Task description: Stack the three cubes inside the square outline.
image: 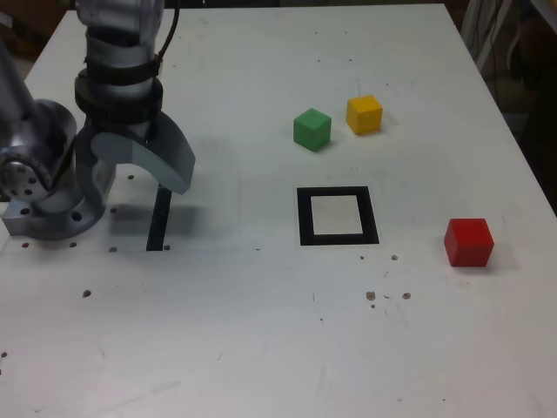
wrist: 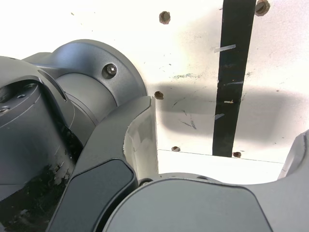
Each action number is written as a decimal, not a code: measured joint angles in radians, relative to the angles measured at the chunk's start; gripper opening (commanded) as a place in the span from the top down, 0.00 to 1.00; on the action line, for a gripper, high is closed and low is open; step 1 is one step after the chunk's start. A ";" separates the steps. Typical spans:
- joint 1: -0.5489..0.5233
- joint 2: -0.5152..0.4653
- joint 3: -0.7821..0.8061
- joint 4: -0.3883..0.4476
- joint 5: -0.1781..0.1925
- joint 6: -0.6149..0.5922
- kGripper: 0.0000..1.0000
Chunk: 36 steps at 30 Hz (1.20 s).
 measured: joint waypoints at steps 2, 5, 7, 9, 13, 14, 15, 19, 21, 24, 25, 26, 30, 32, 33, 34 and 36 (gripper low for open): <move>0.000 0.007 -0.001 0.000 0.000 0.000 0.00; 0.000 0.014 -0.003 0.000 0.000 0.000 0.00; 0.000 0.014 -0.003 0.000 0.000 0.000 0.00; 0.000 0.014 -0.003 0.000 0.001 0.000 0.00; 0.000 0.014 -0.003 0.000 0.001 0.000 0.00; 0.000 0.014 -0.003 0.000 0.001 0.000 0.00; 0.000 0.014 -0.003 0.000 0.001 0.000 0.00; 0.000 0.014 -0.003 0.000 0.002 0.000 0.00; 0.000 0.014 -0.009 0.011 0.003 0.004 0.00; 0.008 0.014 -0.032 0.031 0.014 0.014 0.00; 0.014 0.014 -0.042 0.037 0.019 0.016 0.00; 0.019 0.014 -0.050 0.043 0.023 0.016 0.00; 0.038 0.014 -0.082 0.053 0.028 0.014 0.00; 0.049 0.014 -0.096 0.074 0.027 0.016 0.00; 0.057 0.014 -0.104 0.086 0.026 0.018 0.00; 0.066 0.015 -0.120 0.098 0.024 0.019 0.00; 0.075 0.035 -0.170 0.126 0.025 0.019 0.01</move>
